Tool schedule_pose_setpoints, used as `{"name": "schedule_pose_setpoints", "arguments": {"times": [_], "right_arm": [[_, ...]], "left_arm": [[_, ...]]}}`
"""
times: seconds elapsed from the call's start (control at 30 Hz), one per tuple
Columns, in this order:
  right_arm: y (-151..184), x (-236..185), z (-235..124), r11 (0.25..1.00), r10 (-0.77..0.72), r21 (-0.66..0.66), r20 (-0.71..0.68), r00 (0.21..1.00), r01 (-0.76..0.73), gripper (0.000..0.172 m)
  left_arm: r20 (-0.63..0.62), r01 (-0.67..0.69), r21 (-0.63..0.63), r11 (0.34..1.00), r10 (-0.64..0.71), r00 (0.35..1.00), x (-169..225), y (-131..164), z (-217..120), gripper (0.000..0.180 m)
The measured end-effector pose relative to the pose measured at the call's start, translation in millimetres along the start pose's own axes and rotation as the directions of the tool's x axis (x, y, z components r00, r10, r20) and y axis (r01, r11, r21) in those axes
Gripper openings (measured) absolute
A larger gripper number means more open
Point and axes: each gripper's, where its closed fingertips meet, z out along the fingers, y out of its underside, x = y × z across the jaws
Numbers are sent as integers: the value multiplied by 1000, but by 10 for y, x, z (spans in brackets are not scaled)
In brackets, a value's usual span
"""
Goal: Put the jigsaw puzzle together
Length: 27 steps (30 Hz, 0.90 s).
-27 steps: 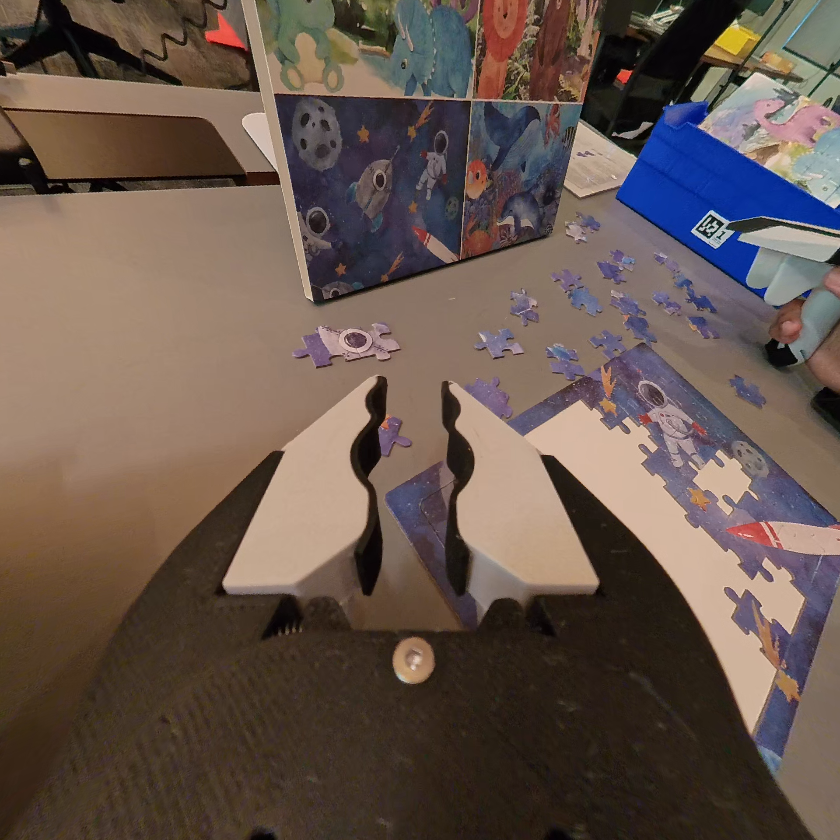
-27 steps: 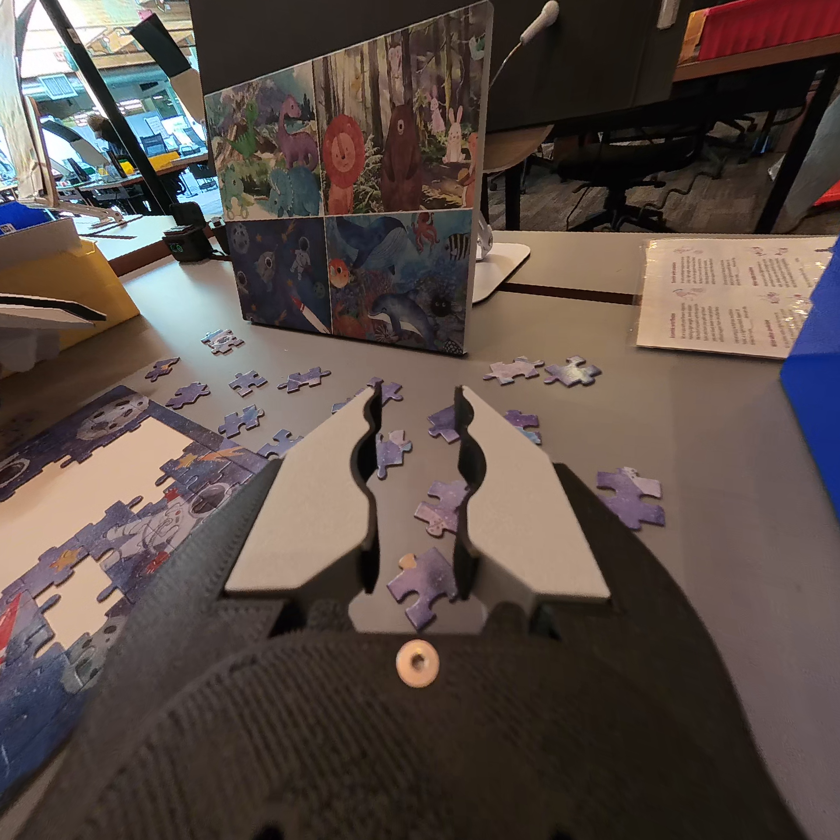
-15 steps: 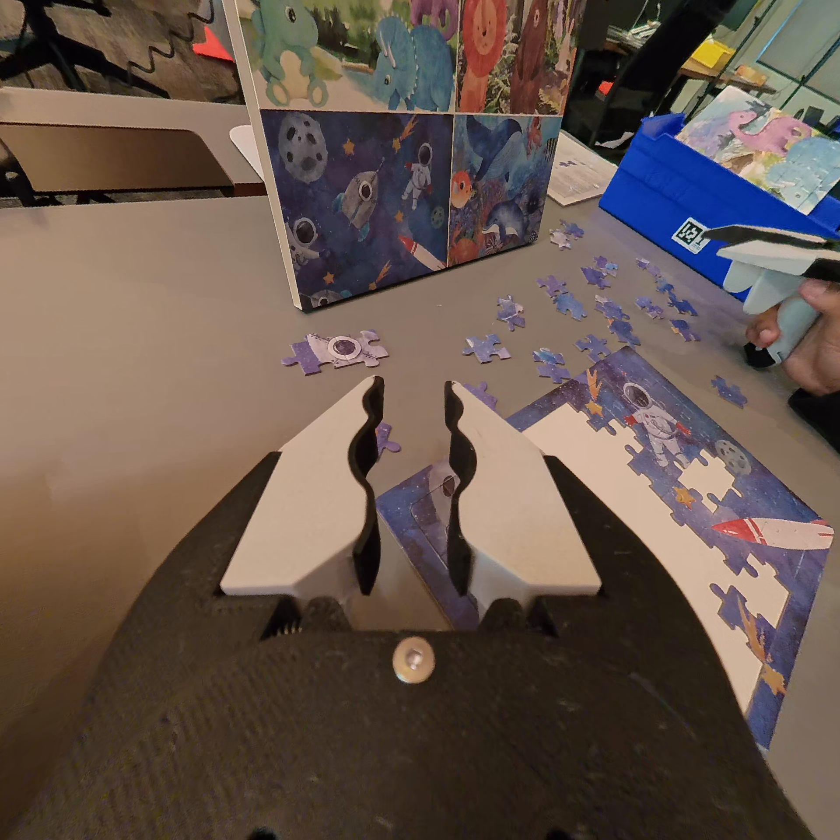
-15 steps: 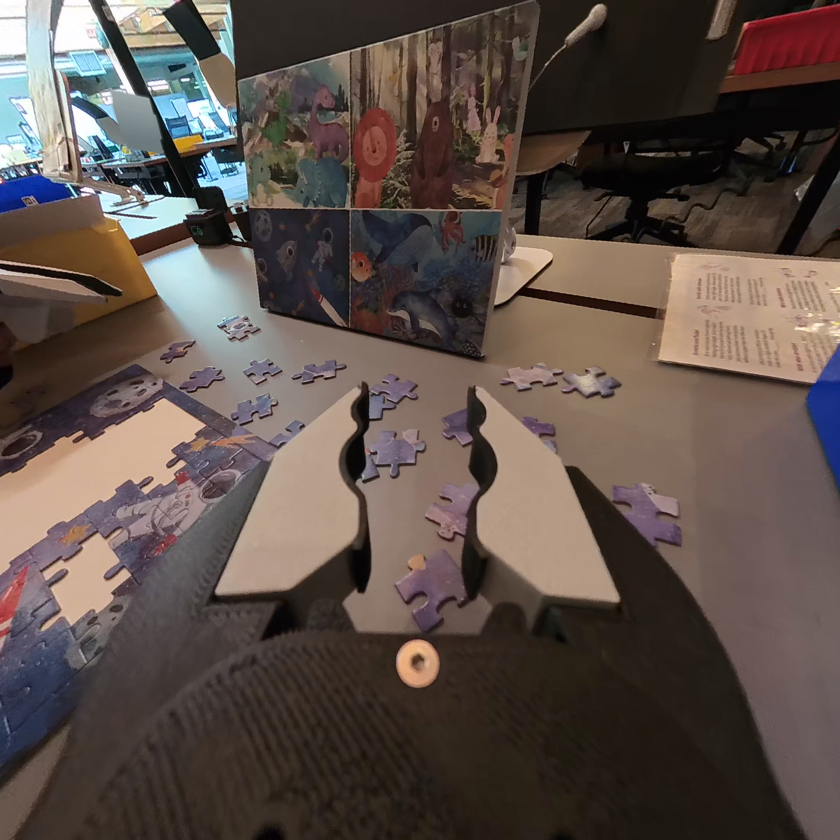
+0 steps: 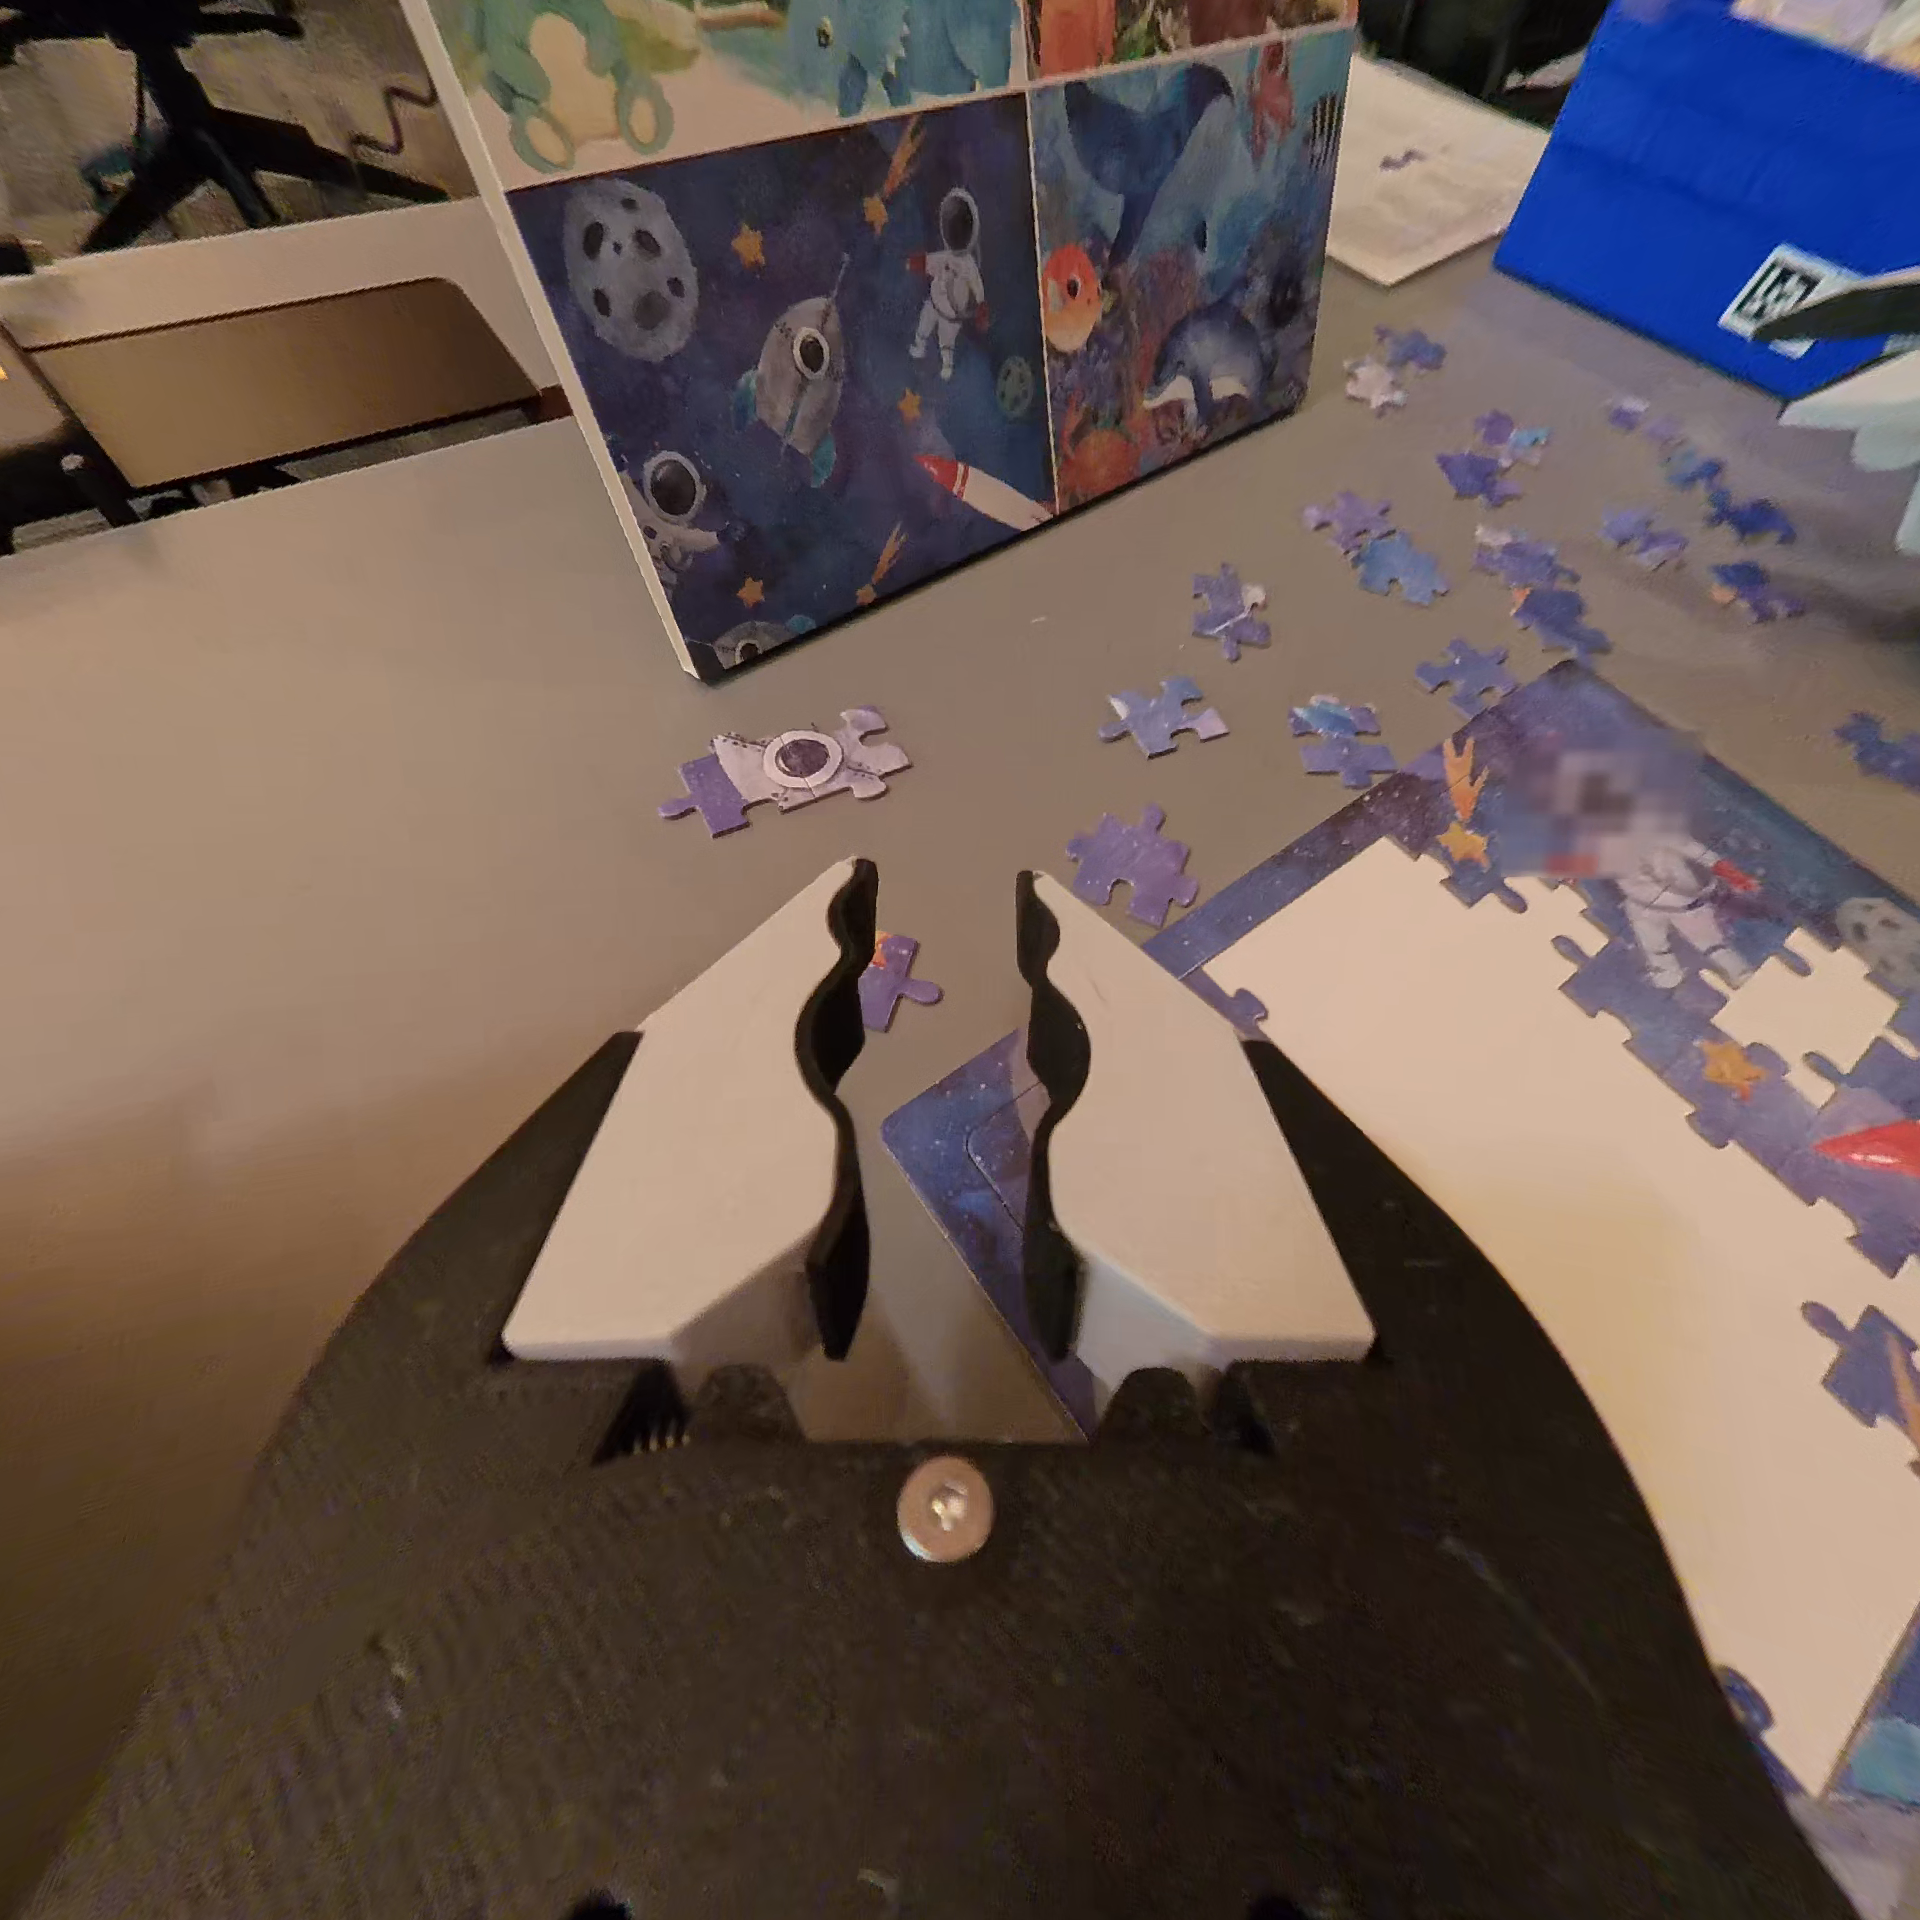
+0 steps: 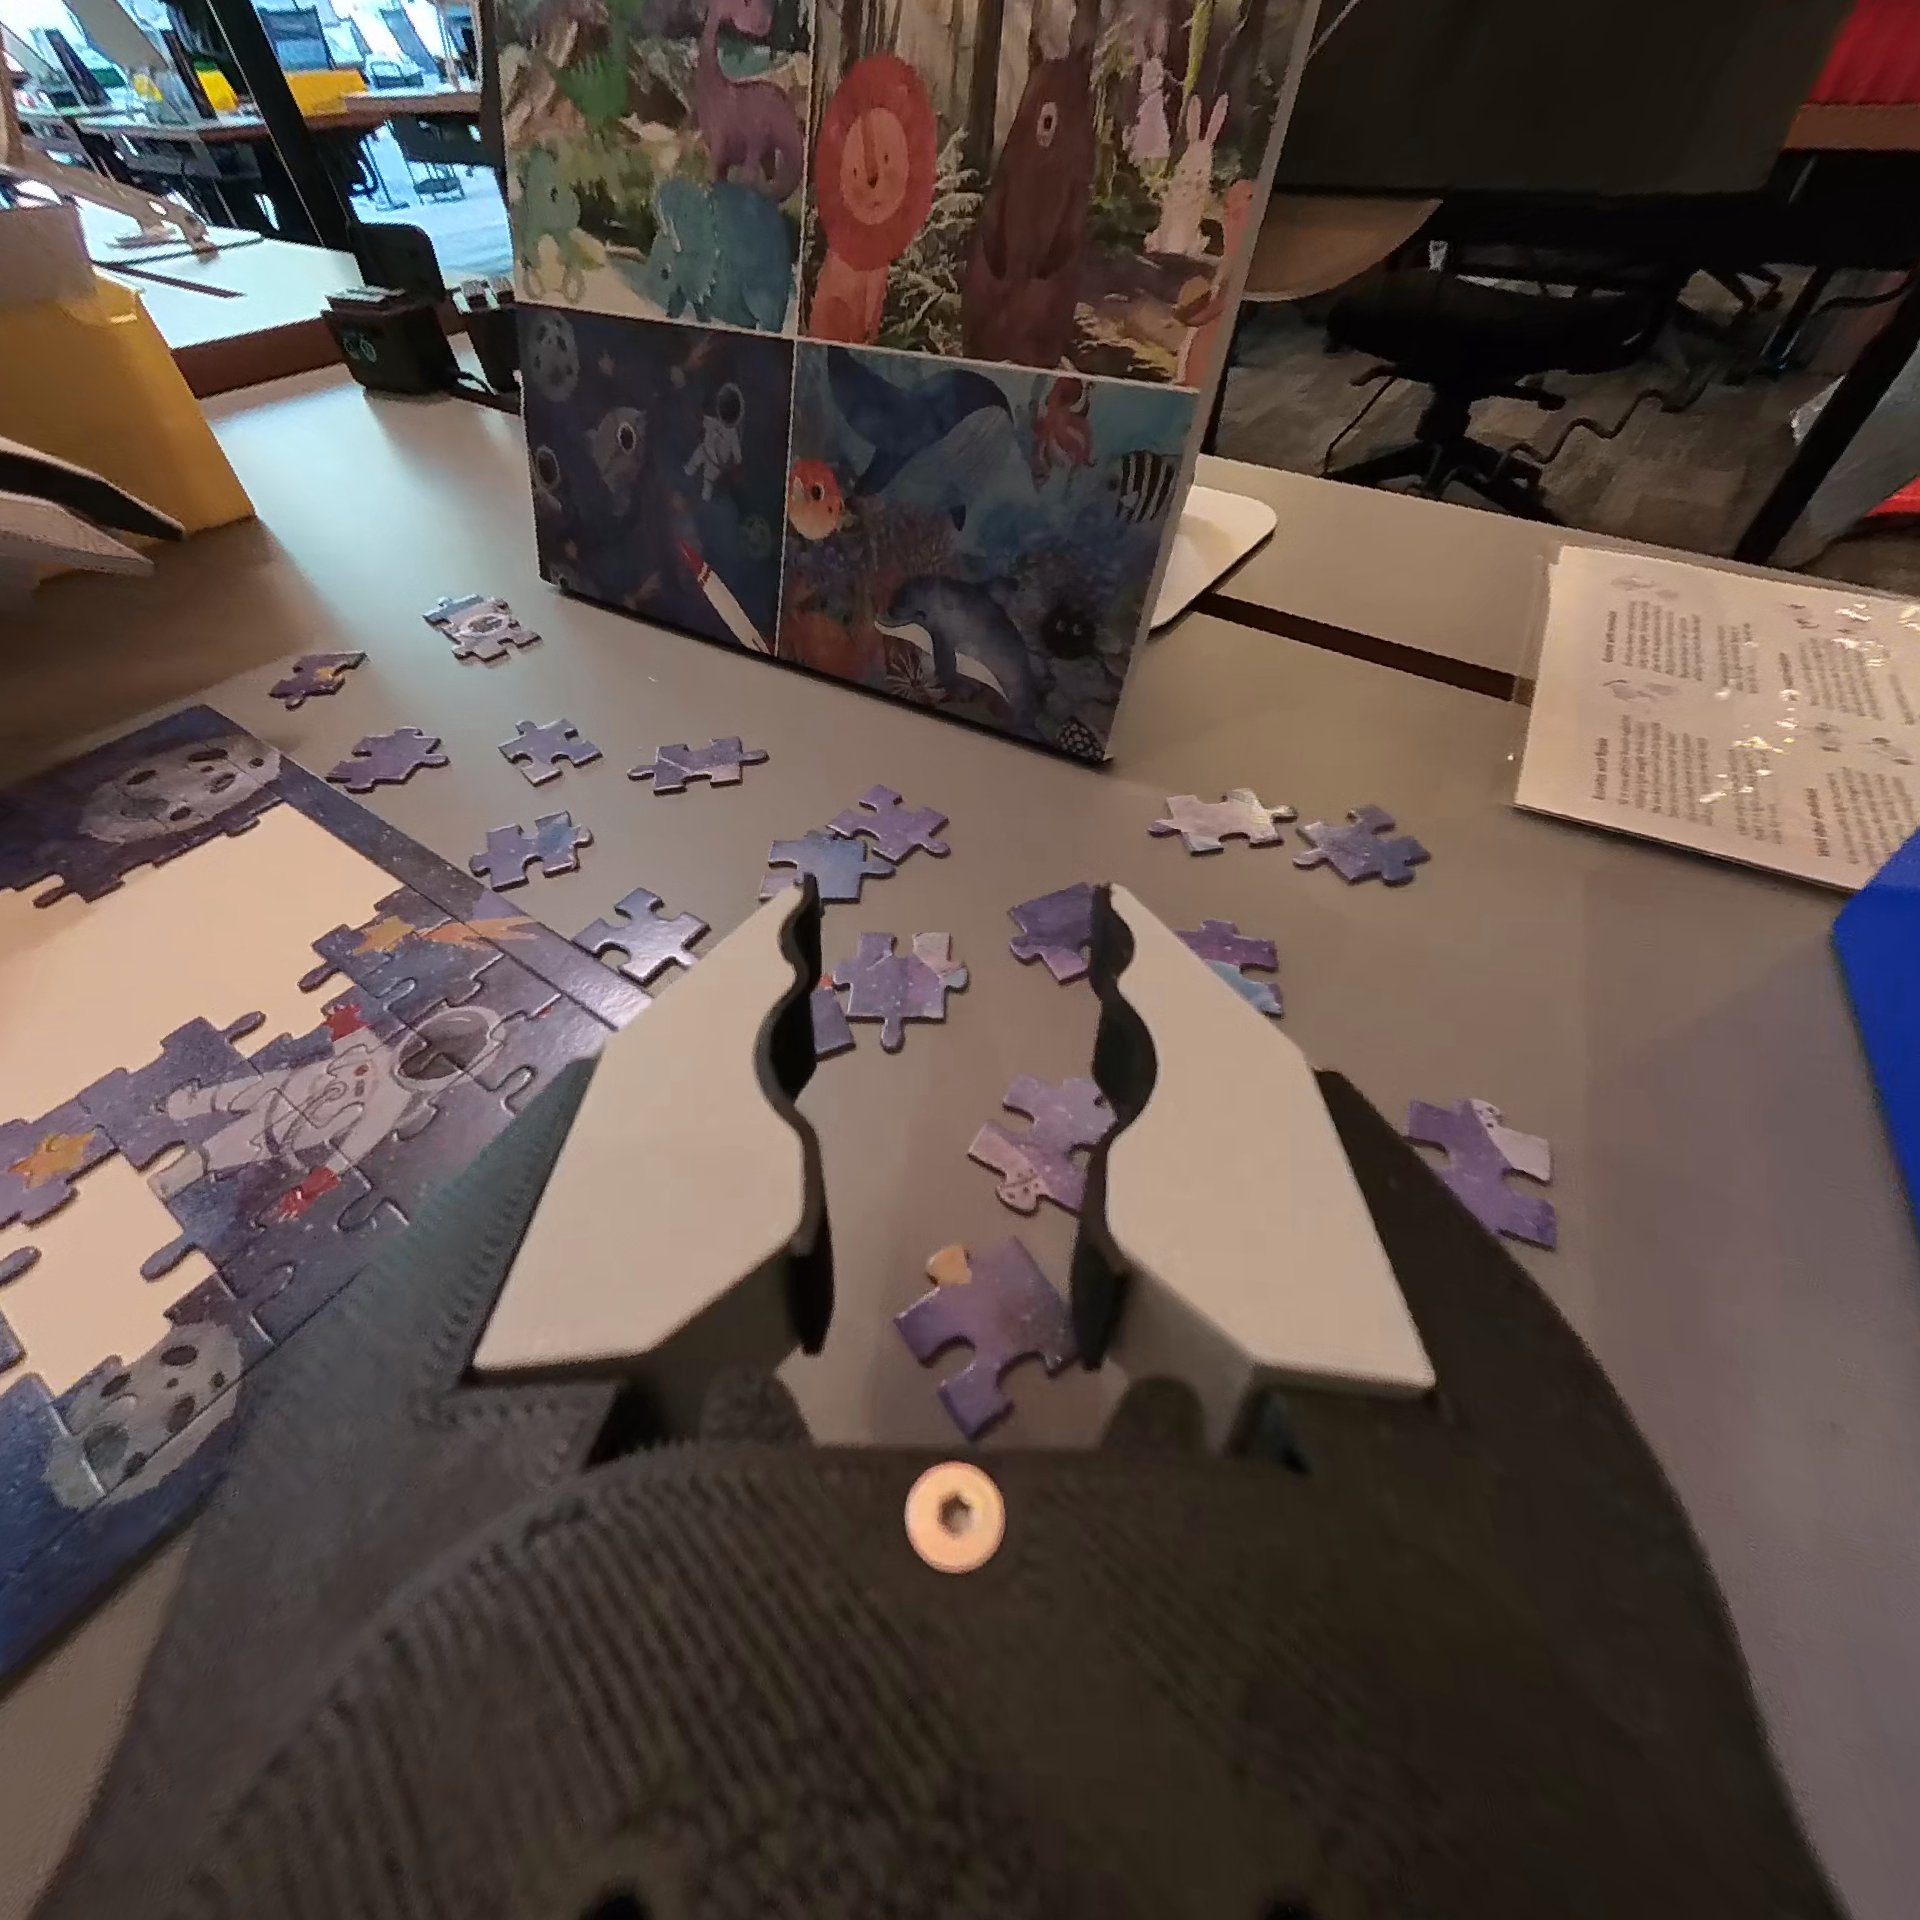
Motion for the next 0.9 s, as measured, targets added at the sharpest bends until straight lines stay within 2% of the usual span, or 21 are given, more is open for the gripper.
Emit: {"name": "schedule_pose_setpoints", "arguments": {"times": [0.27, 0.9], "right_arm": [[19, 13, 14, 1000, -3, -15, -13, 1000, 3, 58], [43, -3, 30, 999, -22, -33, -21, 1000, 21, 62]], "left_arm": [[7, -59, -42, 997, 59, 998, 62, 55, 54, 25], [6, -35, -15, 999, 35, 999, 41, 19, 29, 25]]}}
